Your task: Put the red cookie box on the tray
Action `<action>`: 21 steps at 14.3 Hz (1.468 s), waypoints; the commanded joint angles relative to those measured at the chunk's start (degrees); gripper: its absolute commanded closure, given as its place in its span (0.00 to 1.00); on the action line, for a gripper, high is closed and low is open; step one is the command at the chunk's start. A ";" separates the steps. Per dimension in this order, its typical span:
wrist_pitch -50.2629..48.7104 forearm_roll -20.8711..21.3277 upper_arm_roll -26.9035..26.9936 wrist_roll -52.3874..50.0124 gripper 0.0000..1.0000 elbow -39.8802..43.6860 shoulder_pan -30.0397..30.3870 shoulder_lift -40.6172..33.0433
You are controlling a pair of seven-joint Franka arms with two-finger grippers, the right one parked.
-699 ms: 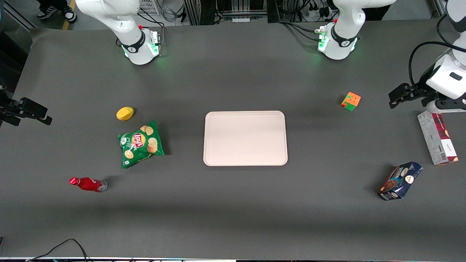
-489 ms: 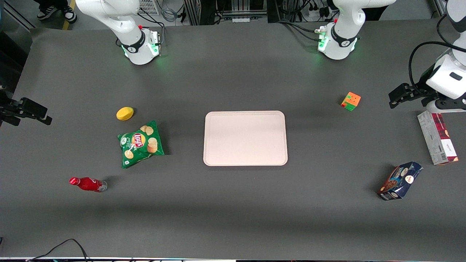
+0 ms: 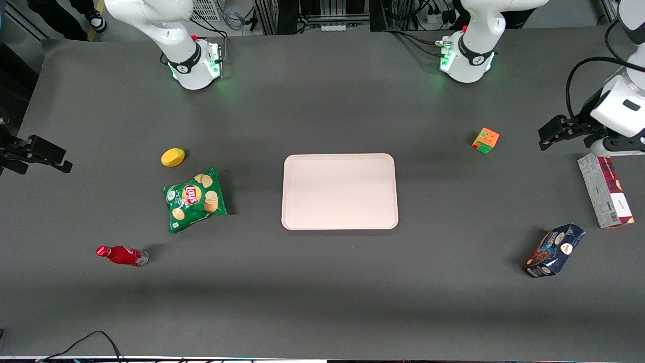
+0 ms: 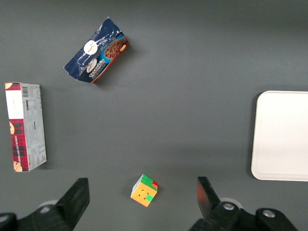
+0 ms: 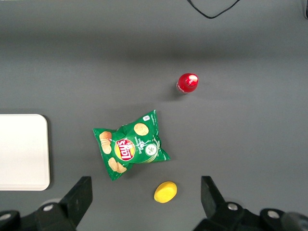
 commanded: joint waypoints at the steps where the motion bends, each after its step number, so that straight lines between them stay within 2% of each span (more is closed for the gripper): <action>1: -1.74 0.19 0.18 0.83 0.00 1.68 -0.09 0.60; 4: -2.09 0.28 0.70 0.92 0.00 1.76 0.00 0.60; 6: -1.92 0.45 2.72 4.76 0.00 1.76 -0.09 1.21; 9: -1.92 1.95 7.98 9.69 0.00 2.29 -0.09 2.70; 14: -0.69 2.57 20.10 25.24 0.00 2.29 0.00 4.90; 21: 8.96 3.01 29.17 37.30 0.00 -1.47 1.84 8.85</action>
